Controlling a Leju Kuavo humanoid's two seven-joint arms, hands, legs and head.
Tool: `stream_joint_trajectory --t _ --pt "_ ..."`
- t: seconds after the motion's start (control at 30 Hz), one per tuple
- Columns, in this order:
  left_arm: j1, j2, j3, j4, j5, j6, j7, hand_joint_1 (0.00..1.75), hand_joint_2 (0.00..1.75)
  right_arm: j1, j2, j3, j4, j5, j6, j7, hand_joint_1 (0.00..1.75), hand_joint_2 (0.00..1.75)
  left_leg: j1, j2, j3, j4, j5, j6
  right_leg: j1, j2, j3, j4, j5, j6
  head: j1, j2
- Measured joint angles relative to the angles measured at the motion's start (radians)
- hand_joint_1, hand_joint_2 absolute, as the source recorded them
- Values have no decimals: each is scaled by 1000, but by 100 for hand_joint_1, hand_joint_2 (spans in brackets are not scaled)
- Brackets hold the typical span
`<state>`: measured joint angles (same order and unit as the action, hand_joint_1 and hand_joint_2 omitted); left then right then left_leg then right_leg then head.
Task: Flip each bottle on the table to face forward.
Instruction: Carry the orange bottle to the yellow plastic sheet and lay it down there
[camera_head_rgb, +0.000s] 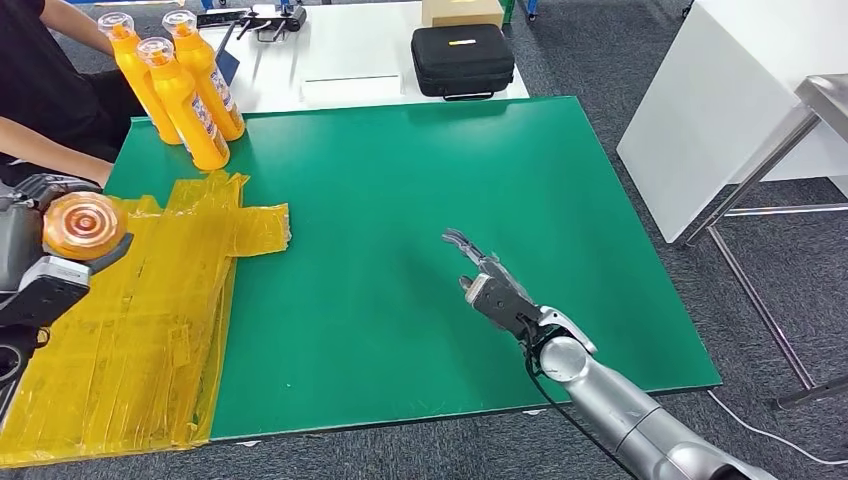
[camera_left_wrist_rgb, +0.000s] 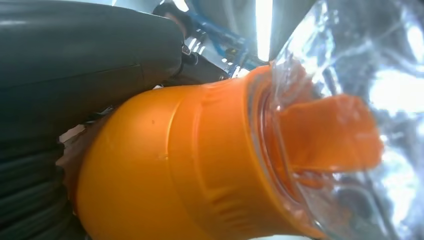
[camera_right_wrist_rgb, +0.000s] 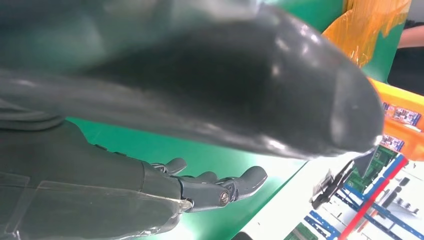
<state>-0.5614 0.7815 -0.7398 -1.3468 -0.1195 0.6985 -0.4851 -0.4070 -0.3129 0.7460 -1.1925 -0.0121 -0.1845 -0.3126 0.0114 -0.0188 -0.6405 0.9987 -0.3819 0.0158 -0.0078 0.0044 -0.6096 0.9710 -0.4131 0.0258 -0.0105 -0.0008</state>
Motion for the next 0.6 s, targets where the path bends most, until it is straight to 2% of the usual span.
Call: stream_joint_trajectory --t 0.13,0.3,0.4,0.5,0.6 --pt "-21 -30 -34 75 -88 0 8 175 175 2 -1 -13 0 3 9 -1 0 0 0 2 0 0 0 0 0 1 0 0 0 0 0 0" --pt "-43 -57 -64 129 -94 0 15 175 175 3 -4 -21 0 3 12 -1 0 0 0 3 0 0 0 0 0 2 -1 0 0 0 0 0" --pt "-72 -78 -103 181 -102 0 47 175 175 5 -4 -26 -1 7 20 -1 0 0 0 3 0 0 0 0 0 2 0 0 0 0 0 0" --pt "-96 -120 -152 272 -146 0 67 175 175 11 0 -35 -9 32 28 10 0 0 0 2 0 0 0 0 0 2 0 0 0 0 0 0" --pt "-87 -176 -169 366 -223 0 64 175 175 35 12 -50 -28 71 26 25 0 0 0 3 0 0 0 0 0 3 0 0 0 0 0 0"
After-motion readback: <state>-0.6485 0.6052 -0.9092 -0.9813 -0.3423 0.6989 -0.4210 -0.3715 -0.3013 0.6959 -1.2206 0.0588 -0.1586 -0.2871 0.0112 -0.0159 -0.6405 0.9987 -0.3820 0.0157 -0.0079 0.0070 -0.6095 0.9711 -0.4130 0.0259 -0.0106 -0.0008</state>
